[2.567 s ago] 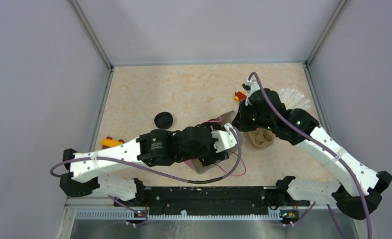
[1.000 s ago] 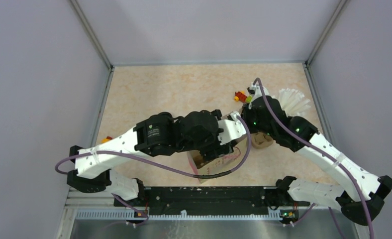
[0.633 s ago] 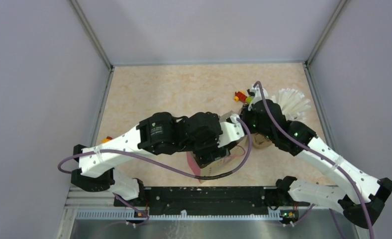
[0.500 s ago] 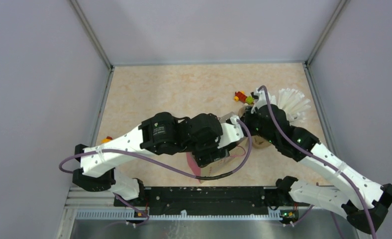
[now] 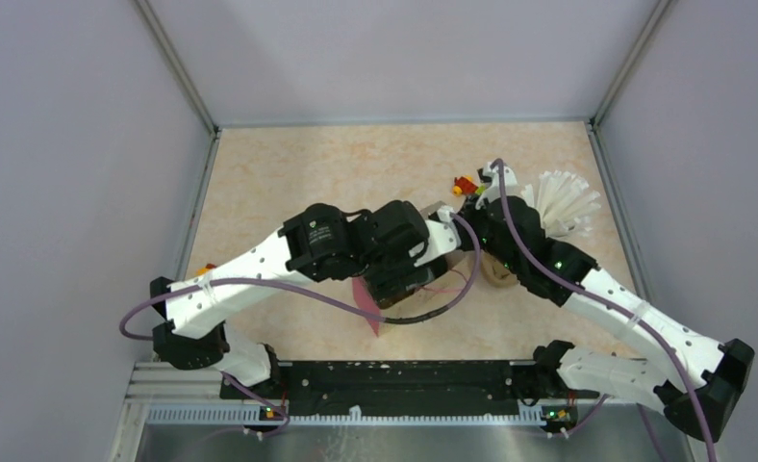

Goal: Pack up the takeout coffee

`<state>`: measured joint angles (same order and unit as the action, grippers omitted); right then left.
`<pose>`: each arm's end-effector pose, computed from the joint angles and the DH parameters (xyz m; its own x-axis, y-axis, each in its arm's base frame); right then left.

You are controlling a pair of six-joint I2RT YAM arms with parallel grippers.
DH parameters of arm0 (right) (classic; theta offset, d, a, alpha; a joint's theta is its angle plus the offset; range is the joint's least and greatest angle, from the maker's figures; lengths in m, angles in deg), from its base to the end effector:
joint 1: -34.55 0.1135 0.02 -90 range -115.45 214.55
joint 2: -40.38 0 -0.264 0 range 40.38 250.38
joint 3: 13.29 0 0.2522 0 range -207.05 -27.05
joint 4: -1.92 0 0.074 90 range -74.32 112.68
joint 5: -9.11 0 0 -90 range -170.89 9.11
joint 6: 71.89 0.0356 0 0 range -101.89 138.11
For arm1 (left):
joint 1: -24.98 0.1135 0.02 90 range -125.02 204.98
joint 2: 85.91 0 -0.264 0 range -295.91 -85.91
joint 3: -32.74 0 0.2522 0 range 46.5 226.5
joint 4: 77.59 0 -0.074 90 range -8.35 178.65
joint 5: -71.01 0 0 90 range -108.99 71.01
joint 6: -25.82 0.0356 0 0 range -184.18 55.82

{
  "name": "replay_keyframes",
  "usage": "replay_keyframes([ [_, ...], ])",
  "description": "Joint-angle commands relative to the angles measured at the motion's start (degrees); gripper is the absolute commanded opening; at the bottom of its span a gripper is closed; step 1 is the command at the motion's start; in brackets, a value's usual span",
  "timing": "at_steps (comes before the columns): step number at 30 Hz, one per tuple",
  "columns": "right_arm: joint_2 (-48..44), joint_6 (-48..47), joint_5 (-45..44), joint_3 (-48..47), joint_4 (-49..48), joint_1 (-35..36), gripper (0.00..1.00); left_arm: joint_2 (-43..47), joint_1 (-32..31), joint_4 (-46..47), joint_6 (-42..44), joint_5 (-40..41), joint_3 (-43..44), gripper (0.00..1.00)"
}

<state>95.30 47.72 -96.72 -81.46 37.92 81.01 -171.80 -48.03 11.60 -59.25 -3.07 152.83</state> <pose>0.1542 0.1481 0.3455 -0.4906 0.1738 -0.8539 -0.3240 0.8732 0.3639 0.0880 -0.2546 0.4282 -0.1678 0.8321 -0.5286 0.8933 0.3552 0.2755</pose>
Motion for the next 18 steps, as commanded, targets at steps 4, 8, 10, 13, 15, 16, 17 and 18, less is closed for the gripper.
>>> replay_keyframes([
  [4,2.07,-0.88,-2.26,-0.48,-12.18,-0.88,0.00,2.04,7.92,6.23,9.54,0.95,-1.91,0.52],
  [8,4.32,-0.82,-1.15,-0.82,-13.75,-2.42,0.00,1.61,10.31,8.75,12.51,-0.57,-3.48,0.52],
  [10,4.18,-1.14,-0.52,0.01,-15.01,-2.80,0.00,1.59,10.40,9.48,12.64,-1.14,-4.21,0.52],
  [13,3.04,-1.07,0.95,1.63,-15.97,-3.76,0.00,1.23,10.43,9.23,11.84,-2.27,-4.83,0.51],
  [15,1.68,-1.76,2.22,2.67,-15.72,-4.07,0.00,1.08,10.29,8.81,10.87,-3.48,-4.58,0.51],
  [16,0.72,-2.26,3.18,3.44,-15.76,-4.13,0.00,1.21,10.34,8.96,10.24,-4.28,-4.43,0.50],
  [17,-0.30,-3.05,4.76,4.63,-16.13,-4.18,0.00,1.33,10.13,9.28,9.48,-5.39,-4.38,0.50],
  [18,-1.27,-4.05,6.89,6.35,-16.56,-4.18,0.00,1.43,9.91,9.61,8.85,-5.95,-4.29,0.50],
])
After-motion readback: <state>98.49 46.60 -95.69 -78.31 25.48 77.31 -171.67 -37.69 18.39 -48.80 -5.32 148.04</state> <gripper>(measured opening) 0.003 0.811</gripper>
